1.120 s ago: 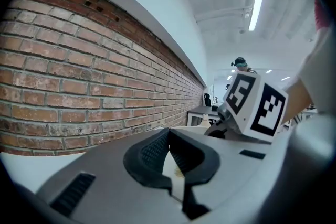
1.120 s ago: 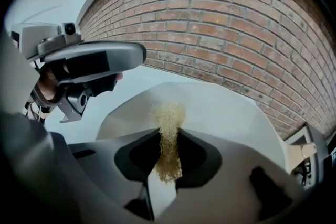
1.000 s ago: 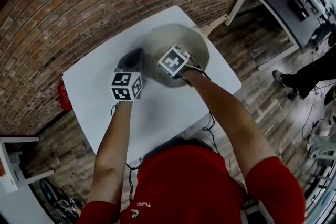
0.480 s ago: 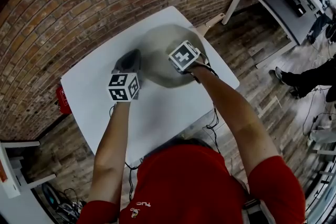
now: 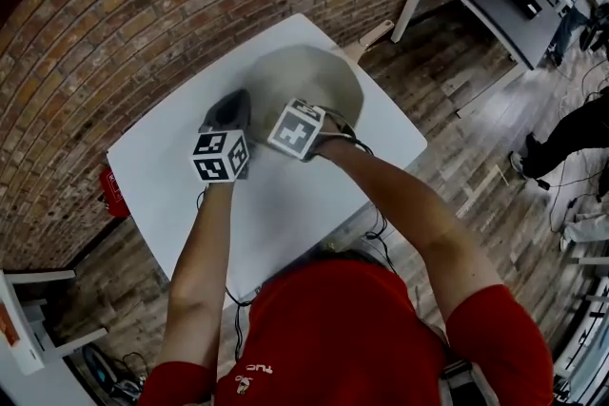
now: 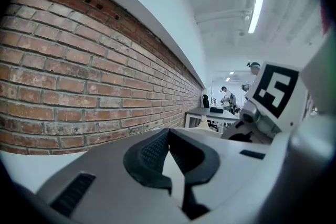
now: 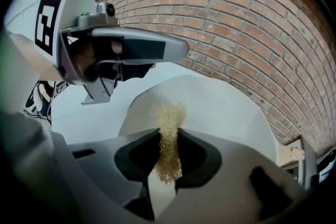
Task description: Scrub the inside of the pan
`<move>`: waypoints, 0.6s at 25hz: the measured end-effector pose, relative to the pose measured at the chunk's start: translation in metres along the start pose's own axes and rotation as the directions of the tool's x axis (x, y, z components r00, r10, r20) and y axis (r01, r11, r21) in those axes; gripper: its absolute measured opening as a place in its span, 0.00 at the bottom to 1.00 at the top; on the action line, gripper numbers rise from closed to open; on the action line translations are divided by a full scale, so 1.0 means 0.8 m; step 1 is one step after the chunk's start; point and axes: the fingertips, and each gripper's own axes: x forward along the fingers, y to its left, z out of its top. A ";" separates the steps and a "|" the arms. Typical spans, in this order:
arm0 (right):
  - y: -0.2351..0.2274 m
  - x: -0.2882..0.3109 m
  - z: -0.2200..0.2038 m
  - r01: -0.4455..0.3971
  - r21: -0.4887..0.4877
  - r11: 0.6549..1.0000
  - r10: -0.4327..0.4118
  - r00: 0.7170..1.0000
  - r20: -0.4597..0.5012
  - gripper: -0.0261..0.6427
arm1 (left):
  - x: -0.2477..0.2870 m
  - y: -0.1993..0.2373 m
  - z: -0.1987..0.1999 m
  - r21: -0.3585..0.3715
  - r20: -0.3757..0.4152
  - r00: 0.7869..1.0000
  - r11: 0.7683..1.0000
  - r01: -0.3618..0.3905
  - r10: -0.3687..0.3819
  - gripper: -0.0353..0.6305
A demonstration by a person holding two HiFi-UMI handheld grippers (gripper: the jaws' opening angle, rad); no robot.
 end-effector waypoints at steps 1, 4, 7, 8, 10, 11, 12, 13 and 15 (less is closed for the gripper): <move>-0.002 -0.001 -0.006 0.006 -0.002 1.000 -0.006 1.000 -0.016 0.17 | -0.001 -0.001 0.001 0.001 0.002 1.000 1.000 0.003 -0.003 0.07; -0.018 -0.007 -0.029 0.034 0.017 0.999 -0.033 0.998 -0.061 0.17 | -0.004 -0.001 0.003 0.000 0.004 1.000 1.000 0.007 -0.007 0.07; -0.040 -0.018 -0.056 0.084 0.032 0.996 -0.080 0.991 -0.105 0.17 | -0.005 -0.002 0.001 0.001 0.002 1.000 1.000 0.008 -0.008 0.07; -0.047 -0.021 -0.064 0.100 0.037 0.994 -0.095 0.989 -0.116 0.17 | -0.005 -0.002 0.001 0.002 0.001 1.000 1.000 0.009 -0.009 0.07; -0.055 -0.024 -0.076 0.112 0.057 0.992 -0.104 0.987 -0.125 0.17 | -0.005 -0.002 0.001 0.003 0.000 1.000 1.000 0.013 -0.013 0.07; -0.060 -0.026 -0.080 0.121 0.063 0.991 -0.112 0.985 -0.130 0.17 | -0.004 -0.003 0.001 0.004 -0.001 1.000 1.000 0.015 -0.015 0.07; -0.066 -0.030 -0.084 0.133 0.063 0.989 -0.124 0.983 -0.137 0.17 | -0.004 -0.004 0.002 0.005 -0.002 1.000 1.000 0.018 -0.018 0.07; -0.070 -0.034 -0.086 0.146 0.062 0.987 -0.136 0.980 -0.143 0.17 | -0.003 -0.006 0.002 0.006 -0.003 1.000 1.000 0.021 -0.021 0.07; -0.078 -0.040 -0.091 0.164 0.061 0.985 -0.153 0.977 -0.150 0.17 | -0.002 -0.009 0.001 0.009 -0.006 1.000 1.000 0.025 -0.025 0.07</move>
